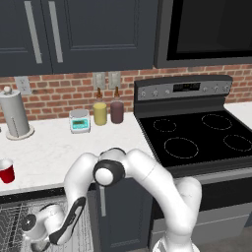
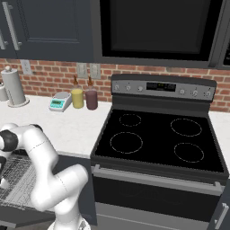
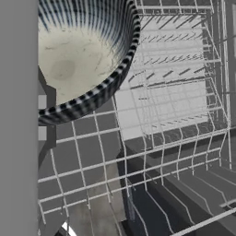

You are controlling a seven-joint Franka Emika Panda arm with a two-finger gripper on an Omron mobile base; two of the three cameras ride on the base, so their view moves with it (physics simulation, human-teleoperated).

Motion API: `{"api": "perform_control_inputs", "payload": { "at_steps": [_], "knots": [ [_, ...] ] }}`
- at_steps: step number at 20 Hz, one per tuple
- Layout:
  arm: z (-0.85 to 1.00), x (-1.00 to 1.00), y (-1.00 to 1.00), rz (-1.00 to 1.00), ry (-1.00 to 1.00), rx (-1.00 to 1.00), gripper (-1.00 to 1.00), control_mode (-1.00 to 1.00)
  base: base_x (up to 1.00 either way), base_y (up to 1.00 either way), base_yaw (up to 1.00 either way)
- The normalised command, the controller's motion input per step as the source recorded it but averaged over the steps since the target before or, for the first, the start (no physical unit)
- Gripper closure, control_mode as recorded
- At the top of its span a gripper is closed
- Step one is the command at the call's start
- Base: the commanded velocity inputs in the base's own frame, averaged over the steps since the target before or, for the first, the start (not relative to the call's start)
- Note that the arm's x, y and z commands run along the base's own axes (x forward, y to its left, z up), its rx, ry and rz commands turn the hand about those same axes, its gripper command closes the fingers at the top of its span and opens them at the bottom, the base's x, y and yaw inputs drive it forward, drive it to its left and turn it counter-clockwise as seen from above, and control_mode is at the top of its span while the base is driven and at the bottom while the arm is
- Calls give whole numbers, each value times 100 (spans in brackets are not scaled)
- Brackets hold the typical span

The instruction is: Pick up the cup and bowl from the counter, place them in the dishwasher, and close the dishwasher door.

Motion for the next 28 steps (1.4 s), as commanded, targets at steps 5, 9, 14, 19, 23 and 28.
{"api": "perform_control_inputs", "payload": {
  "at_steps": [5, 9, 14, 19, 23, 28],
  "knots": [
    [-25, 0, 0, 0, -2, 0, 100, -100, 0, 0, 0],
    [-5, 3, 0, 0, 0, 0, 100, -100, 0, 0, 0],
    [0, 31, 0, 0, 0, 0, 100, -100, 0, 0, 0],
    [0, 51, 0, 0, 0, 0, 100, -100, 0, 0, 0],
    [0, 46, 0, 0, 0, 0, 100, -100, 0, 0, 0],
    [-16, 17, 0, 0, 0, 0, 100, -100, 0, 0, 0]
  ]
}}
